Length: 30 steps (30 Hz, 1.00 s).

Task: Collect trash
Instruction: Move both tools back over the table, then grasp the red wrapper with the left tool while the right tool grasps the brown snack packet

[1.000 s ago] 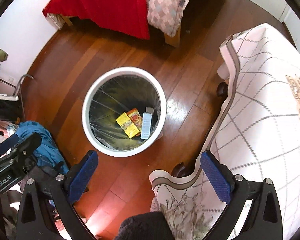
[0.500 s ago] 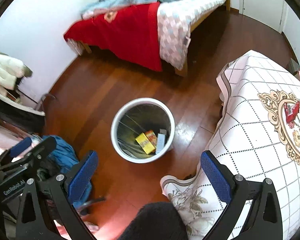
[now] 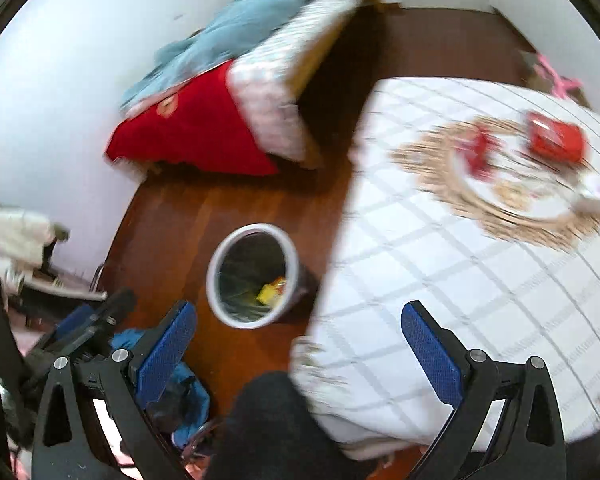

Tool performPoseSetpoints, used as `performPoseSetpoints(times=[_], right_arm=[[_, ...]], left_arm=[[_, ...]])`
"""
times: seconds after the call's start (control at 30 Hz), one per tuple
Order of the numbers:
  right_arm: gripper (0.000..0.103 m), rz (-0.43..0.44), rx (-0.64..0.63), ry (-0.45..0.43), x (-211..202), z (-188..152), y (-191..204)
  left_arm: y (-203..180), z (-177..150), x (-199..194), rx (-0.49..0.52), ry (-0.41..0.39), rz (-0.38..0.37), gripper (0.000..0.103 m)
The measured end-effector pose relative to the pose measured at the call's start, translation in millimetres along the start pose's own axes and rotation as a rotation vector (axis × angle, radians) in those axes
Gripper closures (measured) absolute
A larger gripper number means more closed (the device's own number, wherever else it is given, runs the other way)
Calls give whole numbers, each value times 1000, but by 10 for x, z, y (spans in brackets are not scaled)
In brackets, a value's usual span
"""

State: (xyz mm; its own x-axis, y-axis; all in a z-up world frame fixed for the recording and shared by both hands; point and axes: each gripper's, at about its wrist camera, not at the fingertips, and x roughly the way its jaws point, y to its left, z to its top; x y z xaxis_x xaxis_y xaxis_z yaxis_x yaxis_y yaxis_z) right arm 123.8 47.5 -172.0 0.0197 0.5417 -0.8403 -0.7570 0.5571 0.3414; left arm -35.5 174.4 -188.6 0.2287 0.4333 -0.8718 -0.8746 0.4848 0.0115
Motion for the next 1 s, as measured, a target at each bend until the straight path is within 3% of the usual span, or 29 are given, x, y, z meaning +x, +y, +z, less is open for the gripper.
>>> performPoseSetpoints(times=[0.13,0.27,0.43,0.53,0.7,0.83,0.9,0.97,1.0], right_arm=[[0,-53,133,-4,-216,-31,-884],[0,-181,281,-34,-471,-146,-1877],[0,-269,443,-39,-562,-74,-2898],[1,-273,537,-17,-396,58,-3415],[12,-269,599,35,-49,232,-3755],[18,-322,578,77,176,319,-3736],[29,-353,540,63,224,379,-3671],[49,-376,504,63,243,430,-3590],[50,-379,487,65,283,469,-3570]], left_arm=[[-947,-129,359,158,57,-50,3],[-1754,-254,618,274,102,-91,3],[-2295,-166,984,317,149,-110,3],[-2370,107,1171,286,171,-129,3],[-2557,555,1401,269,169,-154,4],[-2675,830,1578,256,200,-186,4],[-2739,875,1599,273,194,-188,4],[-2820,900,1648,301,196,-193,4],[-2855,909,1683,313,201,-198,4]])
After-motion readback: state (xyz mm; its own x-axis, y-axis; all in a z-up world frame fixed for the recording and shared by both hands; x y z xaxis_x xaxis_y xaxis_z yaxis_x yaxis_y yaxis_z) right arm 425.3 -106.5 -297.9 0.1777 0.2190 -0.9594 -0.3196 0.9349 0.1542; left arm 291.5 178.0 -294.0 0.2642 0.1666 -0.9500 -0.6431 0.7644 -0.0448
